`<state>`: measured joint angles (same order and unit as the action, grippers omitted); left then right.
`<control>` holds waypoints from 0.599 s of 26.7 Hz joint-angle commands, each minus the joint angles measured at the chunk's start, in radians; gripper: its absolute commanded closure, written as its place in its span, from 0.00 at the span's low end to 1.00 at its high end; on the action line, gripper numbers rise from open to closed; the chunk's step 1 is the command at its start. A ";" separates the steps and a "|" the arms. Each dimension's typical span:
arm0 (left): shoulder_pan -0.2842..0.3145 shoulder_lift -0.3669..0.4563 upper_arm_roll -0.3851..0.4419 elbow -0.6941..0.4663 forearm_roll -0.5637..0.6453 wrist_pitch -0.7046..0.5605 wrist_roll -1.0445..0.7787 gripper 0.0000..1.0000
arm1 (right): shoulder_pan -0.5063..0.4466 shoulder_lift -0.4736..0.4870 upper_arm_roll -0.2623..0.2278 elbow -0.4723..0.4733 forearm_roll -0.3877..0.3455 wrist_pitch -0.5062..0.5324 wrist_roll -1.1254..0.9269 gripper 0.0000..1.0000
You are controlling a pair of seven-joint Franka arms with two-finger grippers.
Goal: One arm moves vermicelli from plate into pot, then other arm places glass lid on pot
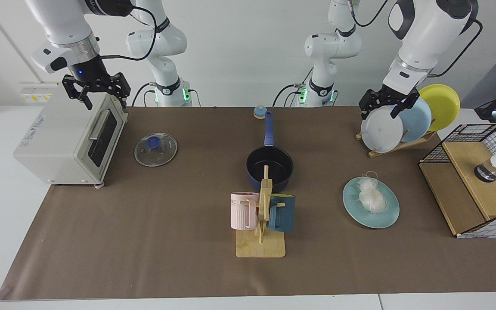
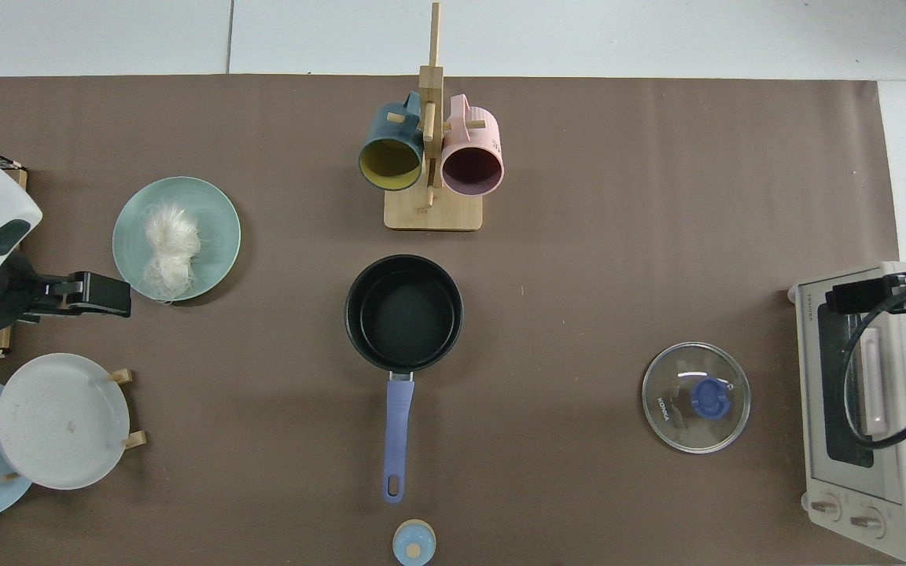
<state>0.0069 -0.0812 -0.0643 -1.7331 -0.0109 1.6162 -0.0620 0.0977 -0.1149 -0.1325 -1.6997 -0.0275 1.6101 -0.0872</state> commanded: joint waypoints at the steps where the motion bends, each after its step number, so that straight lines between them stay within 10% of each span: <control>1: 0.007 0.004 0.003 0.023 0.011 -0.026 -0.016 0.00 | -0.013 -0.011 0.004 -0.008 0.011 -0.004 -0.012 0.00; 16: 0.007 0.004 0.006 0.024 0.012 -0.025 -0.016 0.00 | -0.006 -0.025 0.005 -0.021 0.001 -0.029 -0.012 0.00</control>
<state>0.0074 -0.0812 -0.0553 -1.7323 -0.0109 1.6155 -0.0653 0.0973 -0.1149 -0.1334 -1.6997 -0.0278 1.6095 -0.0872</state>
